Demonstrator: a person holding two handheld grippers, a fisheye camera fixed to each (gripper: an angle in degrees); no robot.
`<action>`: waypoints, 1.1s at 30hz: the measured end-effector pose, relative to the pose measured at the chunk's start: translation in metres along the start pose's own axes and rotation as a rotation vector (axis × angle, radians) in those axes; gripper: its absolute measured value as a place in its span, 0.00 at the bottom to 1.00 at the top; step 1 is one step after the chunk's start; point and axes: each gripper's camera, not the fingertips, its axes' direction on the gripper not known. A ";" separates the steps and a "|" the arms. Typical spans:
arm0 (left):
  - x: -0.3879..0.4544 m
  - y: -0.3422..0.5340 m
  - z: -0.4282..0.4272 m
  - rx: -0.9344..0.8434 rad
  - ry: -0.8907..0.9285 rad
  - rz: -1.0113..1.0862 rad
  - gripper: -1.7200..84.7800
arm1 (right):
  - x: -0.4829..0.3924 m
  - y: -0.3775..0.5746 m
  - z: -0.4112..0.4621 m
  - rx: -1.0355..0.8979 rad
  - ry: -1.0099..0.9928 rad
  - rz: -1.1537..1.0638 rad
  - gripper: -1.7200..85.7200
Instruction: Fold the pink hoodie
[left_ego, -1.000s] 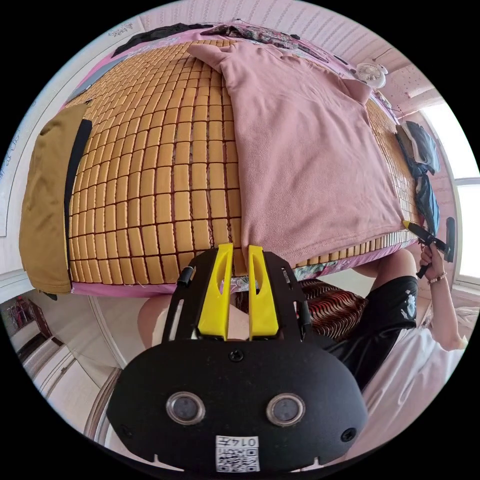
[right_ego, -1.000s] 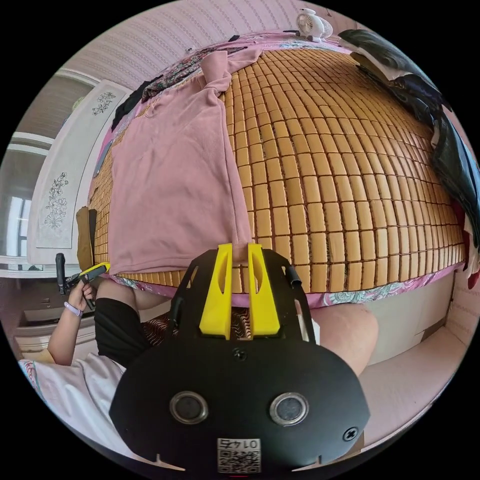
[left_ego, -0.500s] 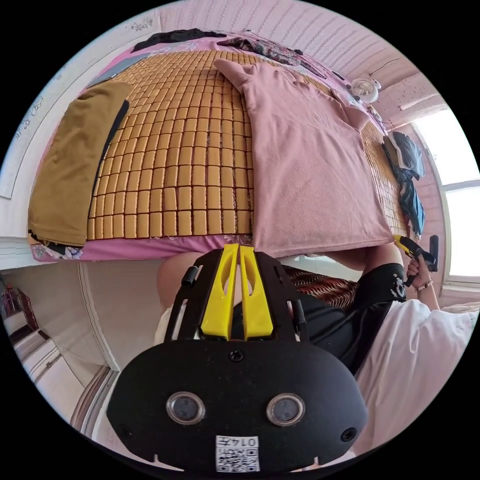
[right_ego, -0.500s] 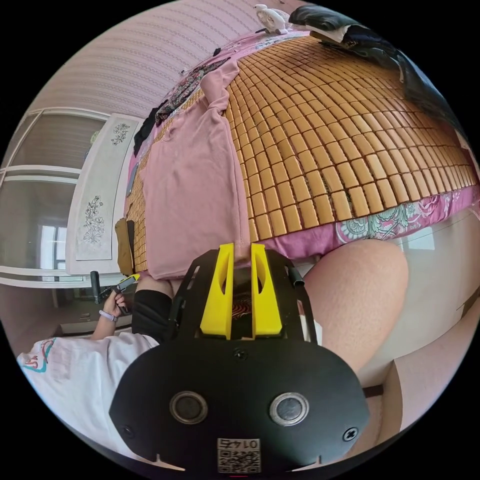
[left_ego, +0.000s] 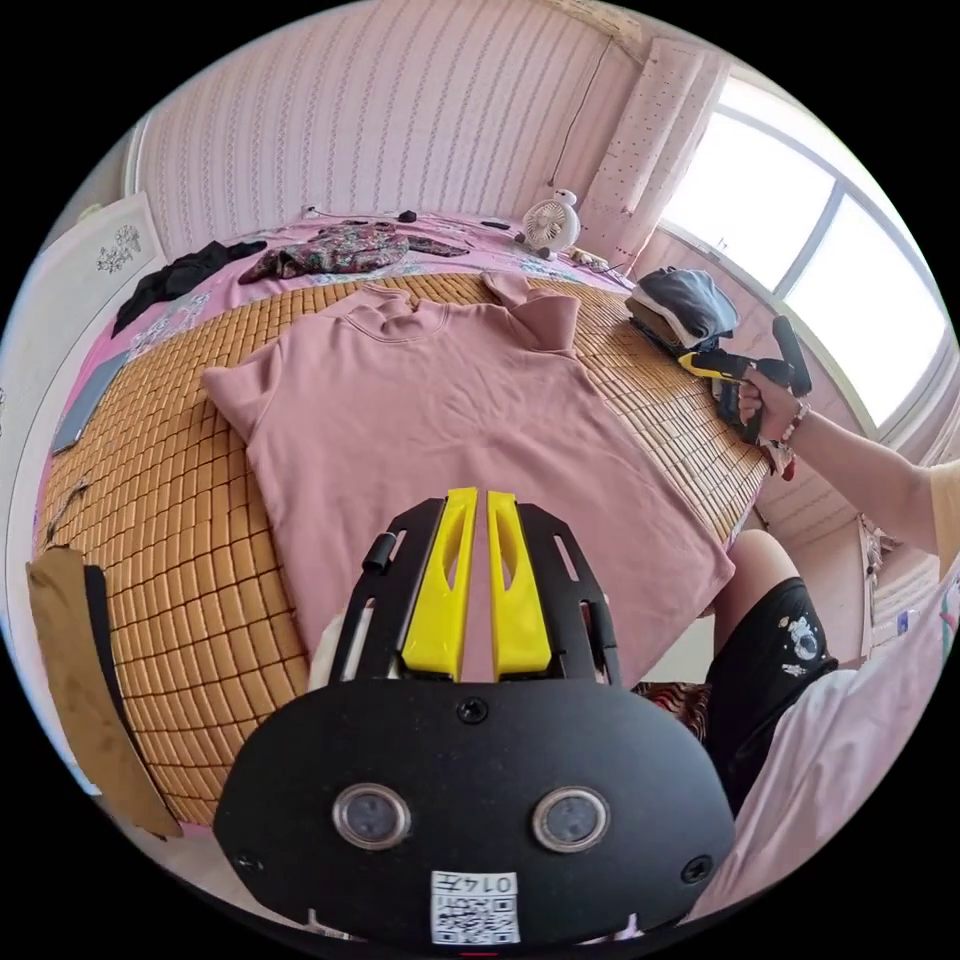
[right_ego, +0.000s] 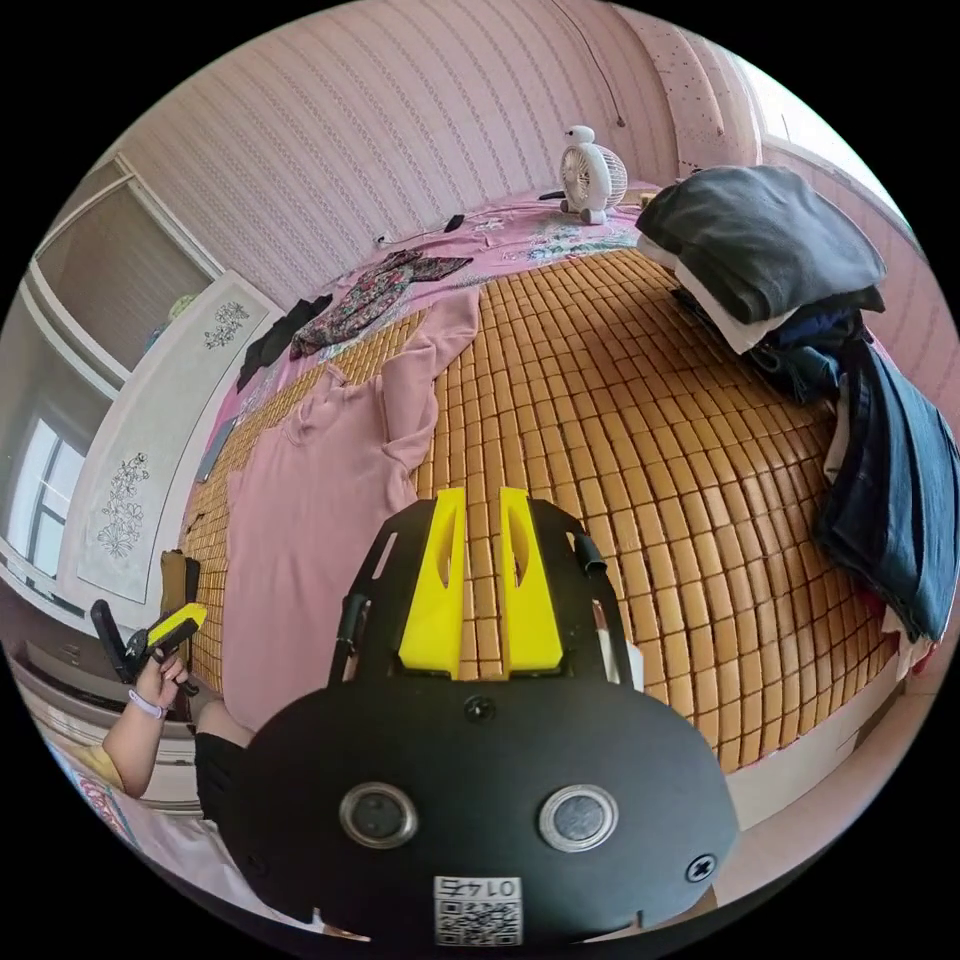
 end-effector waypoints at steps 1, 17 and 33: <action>0.000 -0.013 0.021 -0.016 0.023 -0.005 0.02 | -0.002 -0.021 0.013 0.005 -0.007 0.004 0.09; 0.010 -0.030 0.110 -0.063 -0.060 0.099 0.01 | -0.054 -0.144 0.184 -0.089 0.058 -0.078 0.06; 0.001 -0.045 0.118 -0.044 0.030 0.019 0.01 | -0.053 0.073 -0.099 -0.111 0.349 -0.481 0.03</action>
